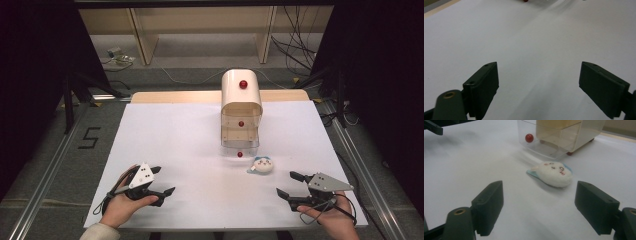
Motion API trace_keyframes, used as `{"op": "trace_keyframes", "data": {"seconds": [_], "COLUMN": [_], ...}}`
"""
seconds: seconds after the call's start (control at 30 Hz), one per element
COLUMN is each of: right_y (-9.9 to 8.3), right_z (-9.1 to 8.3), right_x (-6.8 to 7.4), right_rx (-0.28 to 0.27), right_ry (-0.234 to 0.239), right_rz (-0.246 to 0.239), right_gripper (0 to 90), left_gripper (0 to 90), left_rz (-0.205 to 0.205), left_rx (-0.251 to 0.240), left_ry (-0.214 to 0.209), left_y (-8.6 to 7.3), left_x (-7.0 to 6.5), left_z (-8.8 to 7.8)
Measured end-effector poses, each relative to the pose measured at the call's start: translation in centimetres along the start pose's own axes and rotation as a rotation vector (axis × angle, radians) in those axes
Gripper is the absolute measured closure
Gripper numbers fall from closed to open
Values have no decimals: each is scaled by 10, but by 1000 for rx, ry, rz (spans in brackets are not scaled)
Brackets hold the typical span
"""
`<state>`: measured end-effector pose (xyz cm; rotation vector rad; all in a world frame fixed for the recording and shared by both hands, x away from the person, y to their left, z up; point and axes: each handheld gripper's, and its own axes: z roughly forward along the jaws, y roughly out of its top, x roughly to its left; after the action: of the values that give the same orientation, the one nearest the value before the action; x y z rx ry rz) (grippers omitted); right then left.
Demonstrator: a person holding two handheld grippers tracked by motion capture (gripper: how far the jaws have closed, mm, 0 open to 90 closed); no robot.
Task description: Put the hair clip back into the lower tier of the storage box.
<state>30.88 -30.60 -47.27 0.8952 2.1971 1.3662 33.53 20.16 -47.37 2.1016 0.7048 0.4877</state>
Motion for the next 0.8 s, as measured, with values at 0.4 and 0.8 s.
{"op": "trace_keyframes", "data": {"seconds": [0.4, 0.8], "right_y": [10, 17], "right_z": [19, 41], "right_x": [-6, -13], "right_rx": [31, 61], "right_ry": [26, 23], "right_rz": [-17, -35], "right_gripper": [187, 177], "left_gripper": [162, 162], "left_rz": [11, 1], "left_rx": [10, 2], "left_ry": [11, 20], "left_y": [-1, -1], "left_x": [0, 3], "left_z": [4, 5]}}
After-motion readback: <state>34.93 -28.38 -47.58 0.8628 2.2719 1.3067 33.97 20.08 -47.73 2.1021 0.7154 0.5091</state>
